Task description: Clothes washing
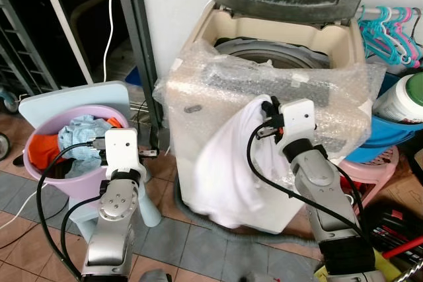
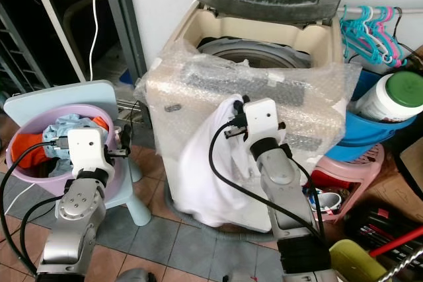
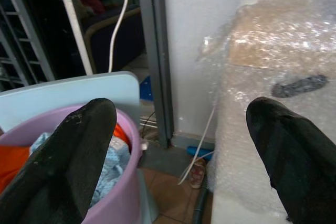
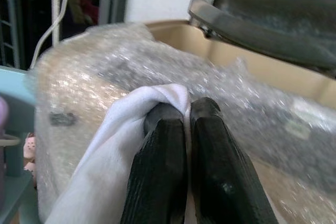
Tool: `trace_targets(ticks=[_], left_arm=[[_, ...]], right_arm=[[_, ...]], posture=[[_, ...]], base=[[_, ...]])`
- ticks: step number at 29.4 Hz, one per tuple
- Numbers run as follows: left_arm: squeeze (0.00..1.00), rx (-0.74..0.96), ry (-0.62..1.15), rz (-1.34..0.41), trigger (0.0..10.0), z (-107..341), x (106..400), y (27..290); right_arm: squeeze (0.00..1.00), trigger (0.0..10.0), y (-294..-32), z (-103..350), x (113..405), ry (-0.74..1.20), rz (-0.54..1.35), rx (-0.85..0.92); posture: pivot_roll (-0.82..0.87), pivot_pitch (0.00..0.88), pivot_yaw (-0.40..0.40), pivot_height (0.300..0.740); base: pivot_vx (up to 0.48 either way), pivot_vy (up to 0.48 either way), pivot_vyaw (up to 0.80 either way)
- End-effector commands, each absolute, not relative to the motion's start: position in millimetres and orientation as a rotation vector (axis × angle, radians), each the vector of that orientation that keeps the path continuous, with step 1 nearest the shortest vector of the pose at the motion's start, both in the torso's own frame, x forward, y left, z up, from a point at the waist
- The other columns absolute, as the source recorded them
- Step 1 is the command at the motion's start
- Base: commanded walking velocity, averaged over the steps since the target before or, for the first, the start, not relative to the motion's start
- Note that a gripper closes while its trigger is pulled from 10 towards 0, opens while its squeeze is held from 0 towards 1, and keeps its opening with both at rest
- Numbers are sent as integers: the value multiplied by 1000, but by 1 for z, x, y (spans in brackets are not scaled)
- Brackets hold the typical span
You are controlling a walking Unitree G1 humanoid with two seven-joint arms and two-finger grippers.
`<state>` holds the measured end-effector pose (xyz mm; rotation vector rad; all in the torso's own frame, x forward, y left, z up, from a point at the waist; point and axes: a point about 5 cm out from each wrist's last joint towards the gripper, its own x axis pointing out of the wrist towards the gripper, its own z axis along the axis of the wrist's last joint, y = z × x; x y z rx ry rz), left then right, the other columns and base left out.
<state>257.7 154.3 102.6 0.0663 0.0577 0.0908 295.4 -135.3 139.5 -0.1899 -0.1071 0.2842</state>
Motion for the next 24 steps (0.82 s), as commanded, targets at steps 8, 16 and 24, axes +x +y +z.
trace_targets(ticks=[8, 16, 24], left_arm=[[0, 58, 53, 66, 10000, 104, 262, 151], [0, 49, 58, 69, 10000, 103, 262, 148], [0, 38, 54, 68, 10000, 102, 262, 146]], right_arm=[[0, 10000, -123, 230, 324, -440, 434, -391], [0, 10000, -134, 317, 347, -684, 355, -452], [0, 10000, -180, 405, 357, -896, -1, -299]], posture=[[-75, 0, 15, 740], [-75, 0, 9, 740], [-65, 0, -5, 740]], base=[[301, 0, 0], [296, 0, 0], [274, 0, 0]])
